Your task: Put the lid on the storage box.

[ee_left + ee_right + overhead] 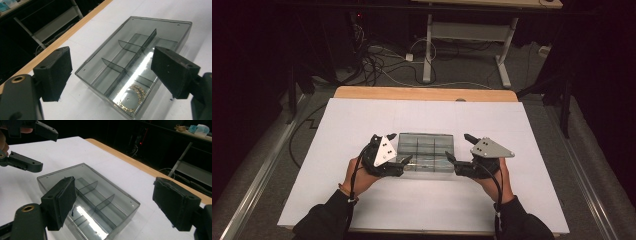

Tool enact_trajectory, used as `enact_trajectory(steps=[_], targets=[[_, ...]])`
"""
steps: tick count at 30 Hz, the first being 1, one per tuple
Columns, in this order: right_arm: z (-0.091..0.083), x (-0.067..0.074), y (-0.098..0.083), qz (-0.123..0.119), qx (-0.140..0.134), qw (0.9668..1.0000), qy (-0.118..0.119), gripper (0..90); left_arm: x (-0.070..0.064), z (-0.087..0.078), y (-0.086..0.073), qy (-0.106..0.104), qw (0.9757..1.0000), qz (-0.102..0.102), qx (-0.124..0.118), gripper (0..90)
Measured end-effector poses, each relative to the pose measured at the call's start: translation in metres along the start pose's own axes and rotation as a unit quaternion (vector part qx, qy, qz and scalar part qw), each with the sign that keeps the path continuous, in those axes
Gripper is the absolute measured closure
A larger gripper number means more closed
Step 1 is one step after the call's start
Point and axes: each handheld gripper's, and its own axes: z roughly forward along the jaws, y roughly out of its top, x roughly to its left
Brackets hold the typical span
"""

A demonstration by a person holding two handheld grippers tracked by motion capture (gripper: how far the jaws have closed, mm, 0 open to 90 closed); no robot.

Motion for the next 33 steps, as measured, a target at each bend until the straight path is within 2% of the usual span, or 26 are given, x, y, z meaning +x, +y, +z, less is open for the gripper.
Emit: enact_trajectory(steps=[17,26,33], targets=[[-0.013,0.006,0.001,-0.014,0.001,0.9999,0.006,19.3,-0.004,-0.021,-0.005,-0.007,0.9999,0.005,-0.006,15.8],[-0.022,0.006,-0.001,-0.018,0.000,0.9998,0.002,19.5,-0.009,-0.028,-0.009,-0.020,0.9996,0.020,-0.009,15.8],[-0.028,0.007,-0.004,-0.023,0.005,0.9997,-0.002,19.6,-0.012,-0.031,-0.012,-0.022,0.9993,0.029,-0.008,15.8]])
